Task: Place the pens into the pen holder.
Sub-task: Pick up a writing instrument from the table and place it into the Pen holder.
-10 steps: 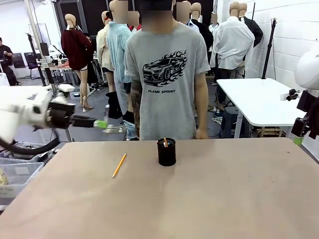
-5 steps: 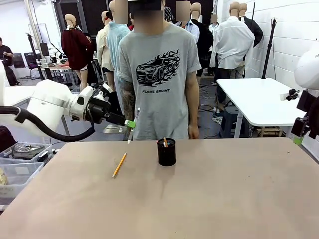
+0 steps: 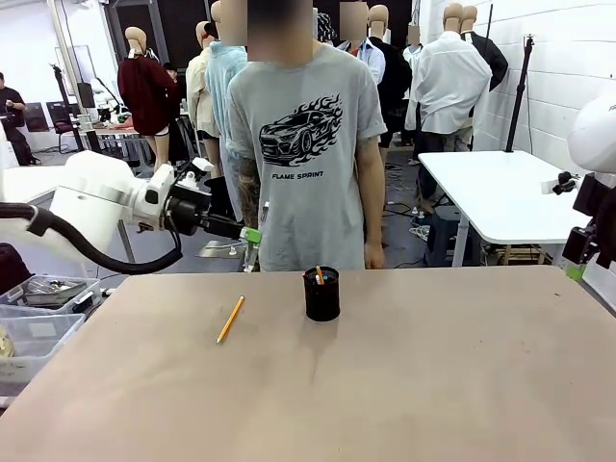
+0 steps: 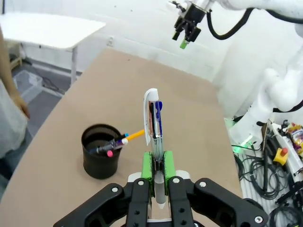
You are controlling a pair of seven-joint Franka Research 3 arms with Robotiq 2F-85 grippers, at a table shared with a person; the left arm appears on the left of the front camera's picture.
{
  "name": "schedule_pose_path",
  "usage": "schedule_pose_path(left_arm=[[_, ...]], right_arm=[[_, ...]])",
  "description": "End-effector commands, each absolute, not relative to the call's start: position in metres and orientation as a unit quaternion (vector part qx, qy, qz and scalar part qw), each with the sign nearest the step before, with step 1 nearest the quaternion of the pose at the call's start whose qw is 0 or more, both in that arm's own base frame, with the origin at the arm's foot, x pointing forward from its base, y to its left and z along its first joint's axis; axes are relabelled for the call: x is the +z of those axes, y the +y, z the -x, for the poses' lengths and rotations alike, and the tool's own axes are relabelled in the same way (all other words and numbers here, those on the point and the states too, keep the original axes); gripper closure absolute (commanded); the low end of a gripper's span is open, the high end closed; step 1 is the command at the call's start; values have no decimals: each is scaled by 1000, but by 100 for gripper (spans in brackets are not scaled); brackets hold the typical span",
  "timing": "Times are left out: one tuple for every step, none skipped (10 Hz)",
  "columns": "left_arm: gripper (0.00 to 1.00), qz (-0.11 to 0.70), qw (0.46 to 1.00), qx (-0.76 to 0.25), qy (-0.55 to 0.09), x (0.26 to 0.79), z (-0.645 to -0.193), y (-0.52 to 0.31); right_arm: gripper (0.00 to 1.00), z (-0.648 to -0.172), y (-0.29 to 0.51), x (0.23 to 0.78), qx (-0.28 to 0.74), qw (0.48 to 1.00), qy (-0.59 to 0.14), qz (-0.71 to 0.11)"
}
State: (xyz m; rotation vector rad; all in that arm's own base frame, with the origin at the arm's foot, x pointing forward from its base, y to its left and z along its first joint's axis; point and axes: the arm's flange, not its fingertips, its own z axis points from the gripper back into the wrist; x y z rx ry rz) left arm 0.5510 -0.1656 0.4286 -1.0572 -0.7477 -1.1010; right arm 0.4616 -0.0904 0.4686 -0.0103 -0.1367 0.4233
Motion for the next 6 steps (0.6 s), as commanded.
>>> schedule_pose_path(left_arm=[[100,482,615,-523,-340,419,-589,-189],[100,490,583,-550,-343,417,-608,-200],[100,483,576,-557,-353,409,-630,-210],[100,488,571,-559,-351,402,-645,-219],[100,510,547,-572,-336,398,-655,-226],[100,510,530,-587,-339,397,-656,-235]], right_arm=[[20,-461,-92,466,217,973,-70,17],[20,-461,-92,466,217,973,-70,17],[20,-461,-92,466,217,973,-70,17],[20,-461,-92,466,217,973,-70,17],[20,-461,-92,466,217,973,-70,17],[20,-461,-92,466,217,973,-70,17]])
